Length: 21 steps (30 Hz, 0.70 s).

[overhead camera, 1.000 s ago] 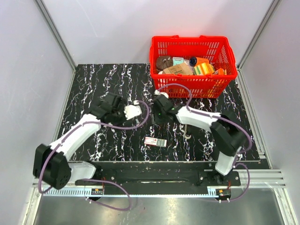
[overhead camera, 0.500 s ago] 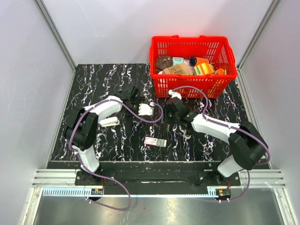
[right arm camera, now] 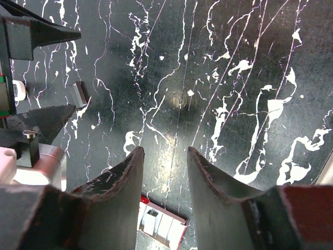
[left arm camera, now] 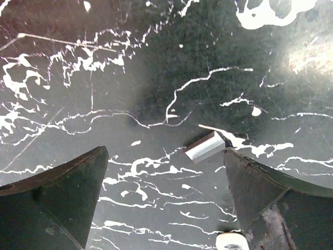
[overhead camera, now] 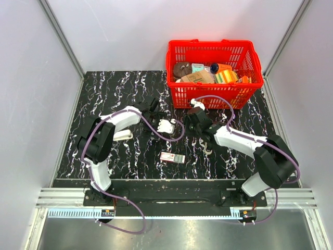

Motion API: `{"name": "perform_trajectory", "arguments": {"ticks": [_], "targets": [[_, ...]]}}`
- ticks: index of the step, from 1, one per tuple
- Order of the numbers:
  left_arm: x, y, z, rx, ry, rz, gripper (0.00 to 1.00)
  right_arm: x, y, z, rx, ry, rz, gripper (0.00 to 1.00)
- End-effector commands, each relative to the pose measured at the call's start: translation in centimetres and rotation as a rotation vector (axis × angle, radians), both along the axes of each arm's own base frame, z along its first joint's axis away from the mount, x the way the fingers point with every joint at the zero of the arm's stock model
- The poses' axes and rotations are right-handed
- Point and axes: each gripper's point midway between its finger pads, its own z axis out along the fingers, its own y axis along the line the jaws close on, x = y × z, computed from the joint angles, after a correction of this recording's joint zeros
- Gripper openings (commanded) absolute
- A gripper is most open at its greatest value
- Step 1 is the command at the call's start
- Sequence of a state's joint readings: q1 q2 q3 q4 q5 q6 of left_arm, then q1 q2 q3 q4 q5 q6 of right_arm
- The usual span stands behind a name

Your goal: Unload the staples from the stapler

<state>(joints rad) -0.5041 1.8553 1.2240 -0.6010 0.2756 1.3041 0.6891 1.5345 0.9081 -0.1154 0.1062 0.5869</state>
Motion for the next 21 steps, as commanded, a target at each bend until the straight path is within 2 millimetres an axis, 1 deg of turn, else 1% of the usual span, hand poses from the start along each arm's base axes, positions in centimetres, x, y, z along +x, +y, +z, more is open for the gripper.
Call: {"name": "perform_trajectory", "arguments": {"ticks": [1, 8, 11, 15, 19, 21], "targets": [[0.4, -2.4, 0.6, -0.058, 0.001, -0.056, 0.98, 0.7, 0.2, 2.0, 0.060, -0.051, -0.019, 0.43], [0.4, -2.6, 0.0, -0.054, 0.021, -0.041, 0.92, 0.7, 0.1, 1.9, 0.065, -0.046, -0.024, 0.30], [0.4, -2.9, 0.0, -0.052, 0.030, -0.020, 0.85, 0.8, 0.2, 1.8, 0.067, -0.043, -0.022, 0.24], [0.1, -2.9, 0.0, -0.043, 0.060, -0.005, 0.76, 0.8, 0.2, 1.8, 0.066, -0.043, -0.022, 0.20], [-0.3, -2.3, -0.4, -0.018, 0.071, -0.003, 0.72, 0.7, 0.2, 1.9, 0.067, -0.043, -0.021, 0.18], [-0.4, -2.1, -0.6, -0.009, 0.081, 0.006, 0.66, 0.8, 0.1, 1.9, 0.068, -0.044, -0.022, 0.15]]}}
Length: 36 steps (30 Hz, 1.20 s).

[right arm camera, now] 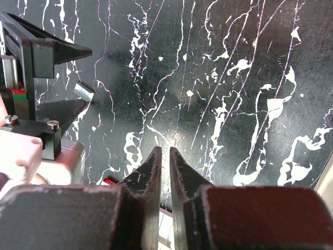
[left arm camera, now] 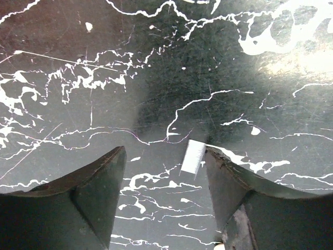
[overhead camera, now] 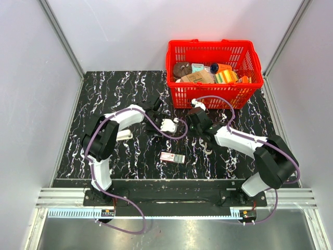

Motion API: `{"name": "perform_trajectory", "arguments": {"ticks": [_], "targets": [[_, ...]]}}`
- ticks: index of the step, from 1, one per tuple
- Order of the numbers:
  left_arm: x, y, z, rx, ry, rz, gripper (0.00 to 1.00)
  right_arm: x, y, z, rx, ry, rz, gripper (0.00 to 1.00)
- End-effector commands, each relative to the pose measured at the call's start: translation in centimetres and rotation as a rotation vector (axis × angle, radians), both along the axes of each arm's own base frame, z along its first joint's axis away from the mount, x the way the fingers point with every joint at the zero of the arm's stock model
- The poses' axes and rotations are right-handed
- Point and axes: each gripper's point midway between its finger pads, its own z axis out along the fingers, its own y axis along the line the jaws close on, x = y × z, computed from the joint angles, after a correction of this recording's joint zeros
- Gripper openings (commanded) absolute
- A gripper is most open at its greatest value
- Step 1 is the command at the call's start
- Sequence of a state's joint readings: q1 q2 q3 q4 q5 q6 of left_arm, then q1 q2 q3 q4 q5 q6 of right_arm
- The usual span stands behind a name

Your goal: Unload the staples from the stapler

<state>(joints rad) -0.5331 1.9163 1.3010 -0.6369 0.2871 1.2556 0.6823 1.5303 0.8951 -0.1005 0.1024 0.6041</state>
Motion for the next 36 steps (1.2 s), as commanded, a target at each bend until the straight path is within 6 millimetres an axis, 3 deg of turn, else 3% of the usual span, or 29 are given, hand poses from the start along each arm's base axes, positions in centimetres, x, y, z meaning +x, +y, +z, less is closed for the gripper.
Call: {"name": "perform_trajectory", "arguments": {"ticks": [1, 15, 25, 31, 33, 36], "targets": [[-0.7, -0.2, -0.4, 0.002, 0.048, -0.001, 0.62, 0.7, 0.3, 2.0, 0.052, -0.049, -0.007, 0.15], [-1.0, -0.3, -0.4, 0.036, 0.083, 0.107, 0.07, 0.7, 0.6, 2.4, 0.061, -0.044, 0.002, 0.11], [-0.8, -0.8, 4.9, -0.064, 0.043, 0.241, 0.00, 0.7, 0.6, 6.0, 0.081, -0.111, 0.033, 0.12], [-1.3, -0.4, 6.7, -0.094, 0.025, 0.295, 0.00, 0.3, 0.4, 6.5, 0.089, -0.108, 0.033, 0.12], [-1.5, -0.8, 8.4, -0.154, 0.035, 0.324, 0.00, 0.1, 0.5, 6.9, 0.102, -0.113, 0.042, 0.12], [-1.0, -1.5, 12.9, -0.293, 0.061, 0.387, 0.00, -0.2, 0.9, 7.9, 0.133, -0.129, 0.070, 0.16]]}}
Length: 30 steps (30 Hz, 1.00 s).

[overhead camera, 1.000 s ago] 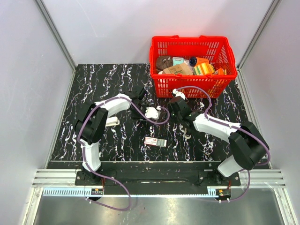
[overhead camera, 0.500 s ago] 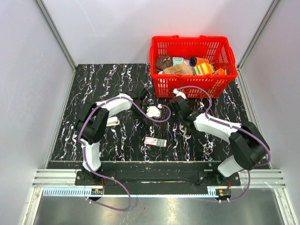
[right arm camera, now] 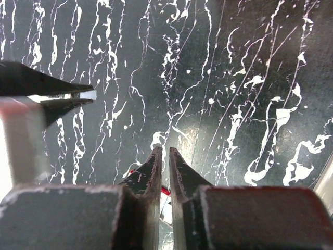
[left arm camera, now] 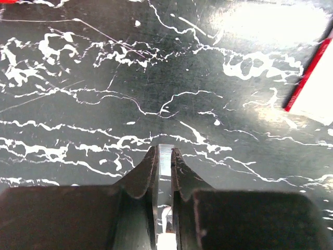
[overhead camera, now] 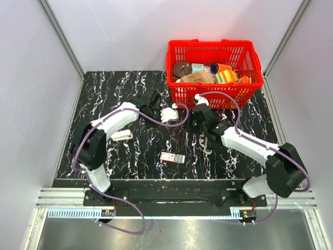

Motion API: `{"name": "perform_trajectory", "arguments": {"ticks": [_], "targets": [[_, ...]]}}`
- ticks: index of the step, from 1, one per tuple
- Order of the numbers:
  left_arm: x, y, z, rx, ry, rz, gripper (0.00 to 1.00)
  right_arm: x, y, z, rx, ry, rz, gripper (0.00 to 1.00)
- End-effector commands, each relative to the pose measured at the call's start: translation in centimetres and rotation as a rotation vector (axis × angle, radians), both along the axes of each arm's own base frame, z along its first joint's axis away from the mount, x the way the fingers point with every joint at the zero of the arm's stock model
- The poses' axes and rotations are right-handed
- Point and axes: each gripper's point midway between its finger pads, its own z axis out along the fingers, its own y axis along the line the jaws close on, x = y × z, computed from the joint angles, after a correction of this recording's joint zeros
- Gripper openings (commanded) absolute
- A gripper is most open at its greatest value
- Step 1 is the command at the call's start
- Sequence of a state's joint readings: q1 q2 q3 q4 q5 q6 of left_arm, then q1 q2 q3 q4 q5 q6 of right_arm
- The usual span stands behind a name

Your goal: Unload the staples from the stapler

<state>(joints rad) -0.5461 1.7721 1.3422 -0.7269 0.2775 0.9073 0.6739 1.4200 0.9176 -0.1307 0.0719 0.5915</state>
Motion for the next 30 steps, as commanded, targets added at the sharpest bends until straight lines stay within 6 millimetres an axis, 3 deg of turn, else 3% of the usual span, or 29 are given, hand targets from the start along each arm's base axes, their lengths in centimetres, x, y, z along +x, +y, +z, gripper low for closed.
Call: {"name": "perform_trajectory", "arguments": {"ticks": [1, 9, 12, 14, 17, 20, 24, 30], "targets": [[0.9, -1.7, 8.7, -0.257, -0.018, 0.118, 0.00, -0.2, 1.0, 4.2, 0.075, -0.077, 0.060, 0.19], [0.9, -3.8, 25.3, -0.844, 0.163, 0.209, 0.00, -1.6, 2.3, 14.7, 0.265, -0.292, 0.187, 0.52], [1.2, -3.0, 31.1, -1.095, 0.304, 0.265, 0.00, -1.9, 2.5, 18.4, 0.329, -0.372, 0.206, 0.66], [1.4, -2.4, 33.9, -1.222, 0.379, 0.269, 0.00, -1.8, 2.6, 21.7, 0.375, -0.466, 0.223, 0.71], [-0.2, -2.3, 36.6, -1.345, 0.486, 0.181, 0.00, -2.0, 3.1, 25.1, 0.420, -0.547, 0.258, 0.83], [-2.1, -2.4, 36.7, -1.423, 0.601, 0.141, 0.00, -2.7, 4.3, 27.1, 0.443, -0.575, 0.349, 0.85], [-3.4, -2.7, 36.5, -1.426, 0.638, 0.131, 0.00, -3.7, 5.1, 29.0, 0.530, -0.607, 0.410, 0.84], [-5.2, -3.4, 36.1, -1.408, 0.648, 0.104, 0.00, -3.4, 6.0, 29.7, 0.584, -0.591, 0.433, 0.73]]}}
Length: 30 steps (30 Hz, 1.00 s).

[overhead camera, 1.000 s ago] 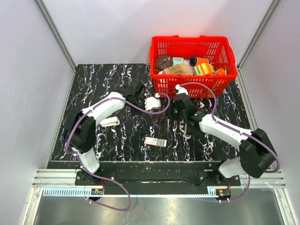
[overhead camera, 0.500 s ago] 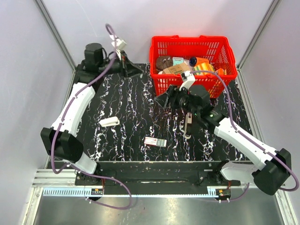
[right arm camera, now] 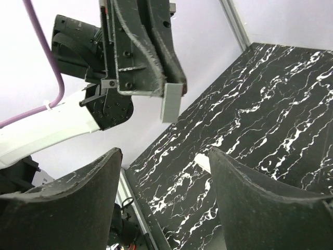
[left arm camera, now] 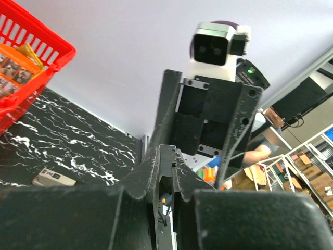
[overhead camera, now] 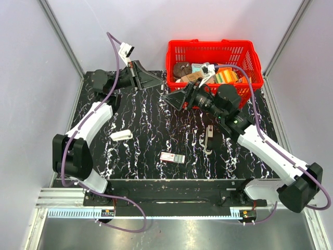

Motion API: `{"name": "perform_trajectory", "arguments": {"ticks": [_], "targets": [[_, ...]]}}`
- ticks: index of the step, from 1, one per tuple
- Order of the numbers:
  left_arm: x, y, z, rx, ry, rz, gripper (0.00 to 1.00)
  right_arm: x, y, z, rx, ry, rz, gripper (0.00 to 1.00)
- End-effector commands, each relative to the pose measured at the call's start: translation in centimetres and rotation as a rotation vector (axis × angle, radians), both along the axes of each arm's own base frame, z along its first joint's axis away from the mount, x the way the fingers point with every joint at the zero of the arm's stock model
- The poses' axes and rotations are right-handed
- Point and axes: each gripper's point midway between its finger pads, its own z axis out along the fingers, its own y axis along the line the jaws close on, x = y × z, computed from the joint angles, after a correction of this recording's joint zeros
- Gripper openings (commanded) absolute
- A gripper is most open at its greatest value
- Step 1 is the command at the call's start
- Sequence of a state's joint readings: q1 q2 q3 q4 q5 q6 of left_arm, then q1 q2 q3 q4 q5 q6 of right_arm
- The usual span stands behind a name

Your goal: Unload the staples from the stapler

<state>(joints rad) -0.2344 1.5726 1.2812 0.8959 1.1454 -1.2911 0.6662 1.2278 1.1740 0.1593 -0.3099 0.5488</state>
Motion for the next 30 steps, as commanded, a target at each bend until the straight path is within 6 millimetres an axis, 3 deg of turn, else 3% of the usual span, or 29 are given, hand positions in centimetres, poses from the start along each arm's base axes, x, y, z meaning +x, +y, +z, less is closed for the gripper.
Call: {"name": "perform_trajectory", "arguments": {"ticks": [1, 6, 25, 30], "targets": [[-4.0, 0.1, 2.6, -0.027, -0.119, -0.066, 0.00, -0.3, 0.8, 3.2, 0.081, -0.049, 0.064, 0.72], [-4.4, 0.0, 2.1, -0.018, -0.122, -0.070, 0.00, -0.2, 1.0, 3.7, 0.100, -0.047, 0.069, 0.62], [-4.5, -1.0, 0.1, 0.082, -0.160, -0.052, 0.00, 0.2, 0.9, 4.2, 0.129, -0.027, 0.050, 0.43], [-4.5, -1.2, -0.2, 0.101, -0.169, -0.047, 0.00, 0.3, 1.4, 3.9, 0.138, -0.006, 0.071, 0.28]]}}
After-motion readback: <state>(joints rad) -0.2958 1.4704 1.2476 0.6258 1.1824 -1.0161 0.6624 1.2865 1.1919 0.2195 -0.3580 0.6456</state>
